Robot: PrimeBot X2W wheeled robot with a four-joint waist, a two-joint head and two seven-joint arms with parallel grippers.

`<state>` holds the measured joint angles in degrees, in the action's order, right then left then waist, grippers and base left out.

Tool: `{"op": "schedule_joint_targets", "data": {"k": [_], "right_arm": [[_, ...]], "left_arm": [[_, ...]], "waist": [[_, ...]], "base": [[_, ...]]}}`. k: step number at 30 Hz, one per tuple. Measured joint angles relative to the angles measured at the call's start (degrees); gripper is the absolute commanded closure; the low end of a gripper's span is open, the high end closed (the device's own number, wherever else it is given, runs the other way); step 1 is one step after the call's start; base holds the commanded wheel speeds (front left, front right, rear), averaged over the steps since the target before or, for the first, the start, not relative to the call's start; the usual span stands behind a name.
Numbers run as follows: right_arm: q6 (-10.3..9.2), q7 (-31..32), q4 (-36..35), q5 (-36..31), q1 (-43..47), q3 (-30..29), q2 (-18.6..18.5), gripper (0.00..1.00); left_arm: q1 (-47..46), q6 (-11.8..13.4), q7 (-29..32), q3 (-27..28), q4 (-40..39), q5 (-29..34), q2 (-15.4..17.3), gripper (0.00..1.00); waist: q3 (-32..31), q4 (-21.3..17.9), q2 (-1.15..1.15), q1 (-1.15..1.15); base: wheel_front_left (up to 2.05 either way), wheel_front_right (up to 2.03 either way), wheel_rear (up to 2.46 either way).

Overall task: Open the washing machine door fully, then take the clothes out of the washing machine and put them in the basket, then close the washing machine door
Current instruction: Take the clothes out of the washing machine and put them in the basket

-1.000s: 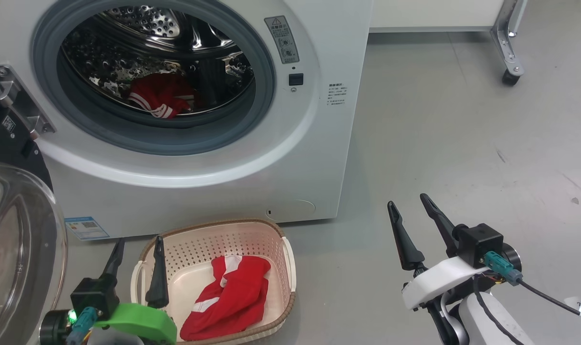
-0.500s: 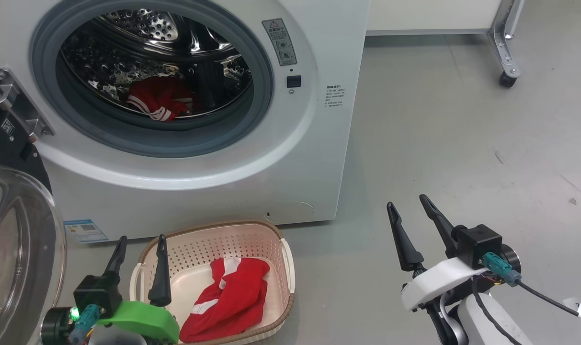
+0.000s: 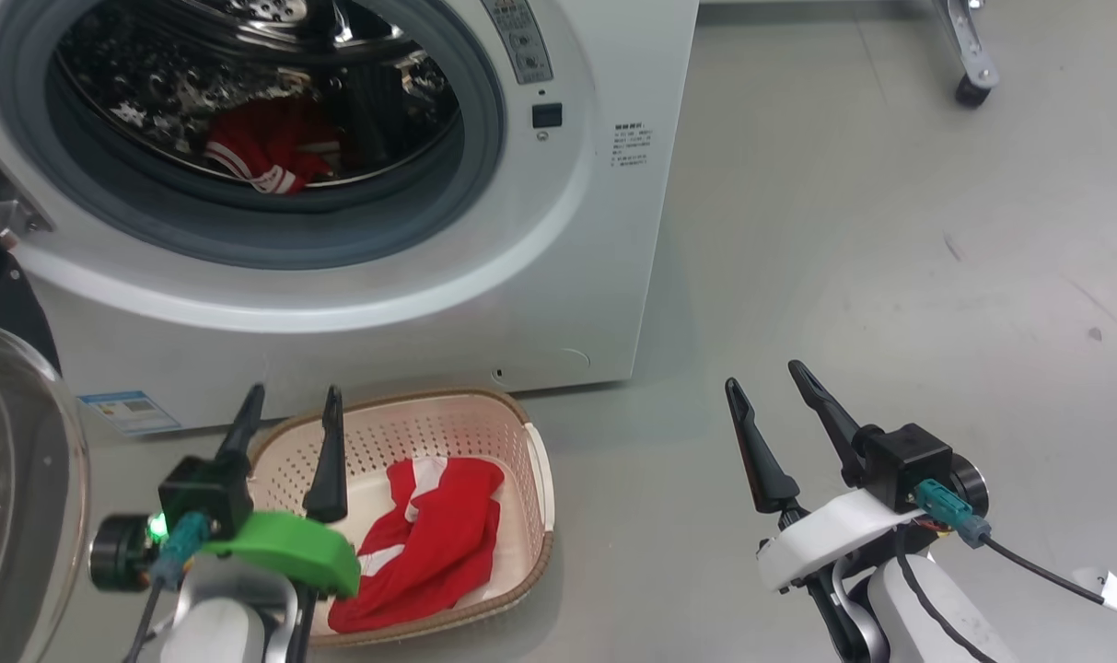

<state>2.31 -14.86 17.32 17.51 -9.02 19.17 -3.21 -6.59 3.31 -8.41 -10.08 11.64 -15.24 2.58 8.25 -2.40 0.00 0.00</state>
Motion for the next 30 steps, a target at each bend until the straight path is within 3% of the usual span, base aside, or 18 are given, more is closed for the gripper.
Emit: {"op": "schedule_joint_targets", "data": {"k": [13,30], "right_arm": [[0.05,0.00,-3.26,-0.43,-4.73,2.44,-0.02,0.00],[-0.83,0.00,-8.37,2.75,-11.37,6.12,-0.05,0.00]], "left_arm": [[-13.93,0.38,7.10,0.64,3.10,0.23,0.82,0.00],[-36.94,-0.12,18.76,6.00,10.03,0.14,8.92,0.00]], "waist": [[9.06,-3.03,0.00,0.00],[22.46,-9.87,0.00,0.01]], "base": [[0.00,0.00,0.00],[0.00,0.00,0.00]]}}
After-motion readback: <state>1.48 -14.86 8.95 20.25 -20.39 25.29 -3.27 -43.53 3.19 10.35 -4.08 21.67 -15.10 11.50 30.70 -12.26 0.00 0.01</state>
